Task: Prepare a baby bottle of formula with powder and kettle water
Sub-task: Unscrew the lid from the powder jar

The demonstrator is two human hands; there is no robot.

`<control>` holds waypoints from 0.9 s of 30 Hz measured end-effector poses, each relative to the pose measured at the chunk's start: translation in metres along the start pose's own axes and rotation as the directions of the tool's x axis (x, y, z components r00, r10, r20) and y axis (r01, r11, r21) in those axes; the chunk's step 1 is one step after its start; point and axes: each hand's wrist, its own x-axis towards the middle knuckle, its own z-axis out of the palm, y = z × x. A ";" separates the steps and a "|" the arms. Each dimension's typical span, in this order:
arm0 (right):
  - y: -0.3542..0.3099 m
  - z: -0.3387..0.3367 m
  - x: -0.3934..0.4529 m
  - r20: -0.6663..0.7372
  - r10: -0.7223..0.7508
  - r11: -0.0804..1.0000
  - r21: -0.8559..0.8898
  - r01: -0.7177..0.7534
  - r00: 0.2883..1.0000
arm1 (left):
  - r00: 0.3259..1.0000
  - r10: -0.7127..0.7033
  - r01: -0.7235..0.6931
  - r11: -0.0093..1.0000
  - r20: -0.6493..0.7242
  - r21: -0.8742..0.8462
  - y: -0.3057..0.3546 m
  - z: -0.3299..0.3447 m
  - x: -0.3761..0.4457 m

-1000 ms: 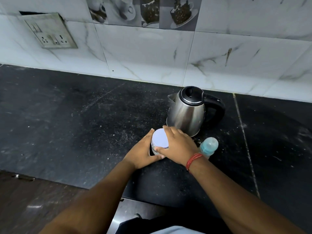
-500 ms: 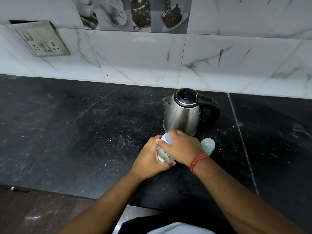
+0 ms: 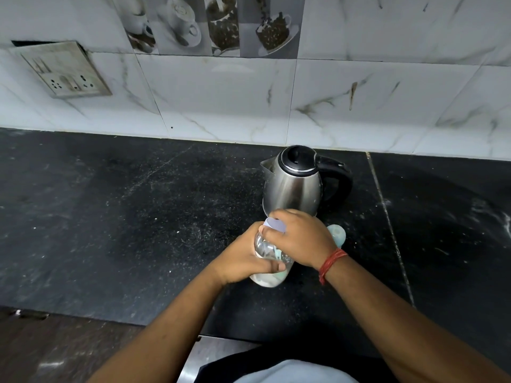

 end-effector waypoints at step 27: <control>0.002 0.001 0.010 -0.136 0.184 0.922 0.367 -0.123 0.973 | 0.765 -0.344 -0.061 0.804 -0.545 -0.592 0.020 0.028 0.009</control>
